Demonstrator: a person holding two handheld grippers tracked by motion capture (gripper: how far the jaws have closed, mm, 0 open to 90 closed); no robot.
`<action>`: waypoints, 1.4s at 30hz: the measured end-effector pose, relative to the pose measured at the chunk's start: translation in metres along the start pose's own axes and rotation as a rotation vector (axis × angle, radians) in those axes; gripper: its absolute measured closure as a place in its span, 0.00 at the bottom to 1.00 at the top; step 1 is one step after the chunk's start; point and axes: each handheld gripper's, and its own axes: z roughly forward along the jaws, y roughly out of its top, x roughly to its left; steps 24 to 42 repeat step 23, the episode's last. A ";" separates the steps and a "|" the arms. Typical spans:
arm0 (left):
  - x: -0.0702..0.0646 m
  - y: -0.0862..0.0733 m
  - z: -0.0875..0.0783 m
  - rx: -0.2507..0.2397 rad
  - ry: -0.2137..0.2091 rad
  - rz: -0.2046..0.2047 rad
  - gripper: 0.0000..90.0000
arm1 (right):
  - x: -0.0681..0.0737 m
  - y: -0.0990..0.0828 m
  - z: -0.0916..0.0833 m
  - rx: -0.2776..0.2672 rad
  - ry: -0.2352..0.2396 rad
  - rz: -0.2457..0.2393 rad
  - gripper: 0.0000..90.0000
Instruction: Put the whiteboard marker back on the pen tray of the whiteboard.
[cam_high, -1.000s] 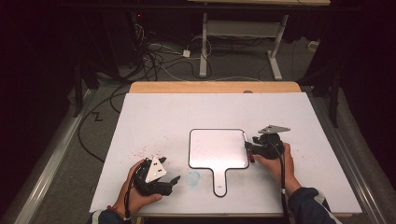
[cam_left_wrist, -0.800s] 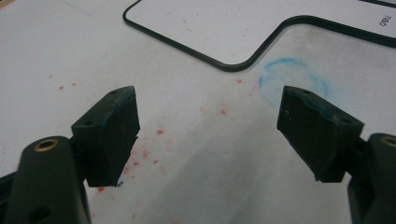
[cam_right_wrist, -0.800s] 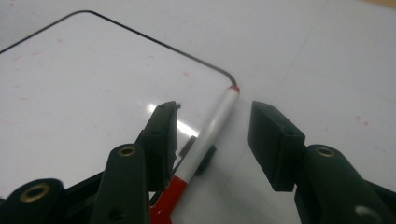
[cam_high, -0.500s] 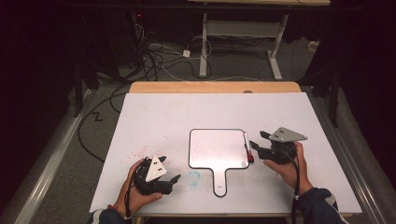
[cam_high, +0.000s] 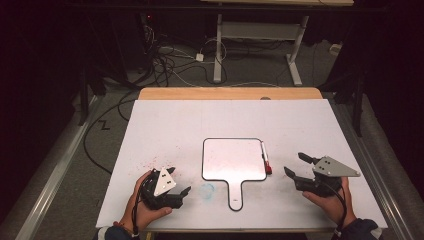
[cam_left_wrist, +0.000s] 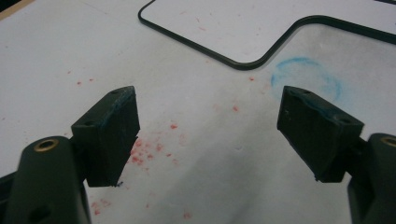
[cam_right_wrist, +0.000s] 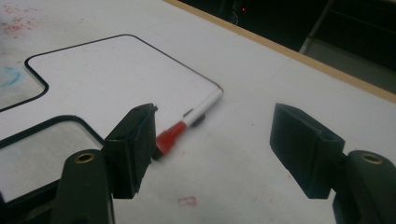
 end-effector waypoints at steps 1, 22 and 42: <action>0.000 0.000 0.000 0.001 0.000 0.002 0.22 | 0.001 -0.004 -0.001 0.006 -0.001 0.007 0.35; 0.002 0.000 0.003 0.011 0.005 0.006 0.22 | 0.009 -0.008 -0.008 -0.006 -0.031 0.010 0.24; 0.002 0.001 0.004 0.011 0.005 0.006 0.22 | 0.009 -0.008 -0.008 -0.004 -0.034 0.005 0.24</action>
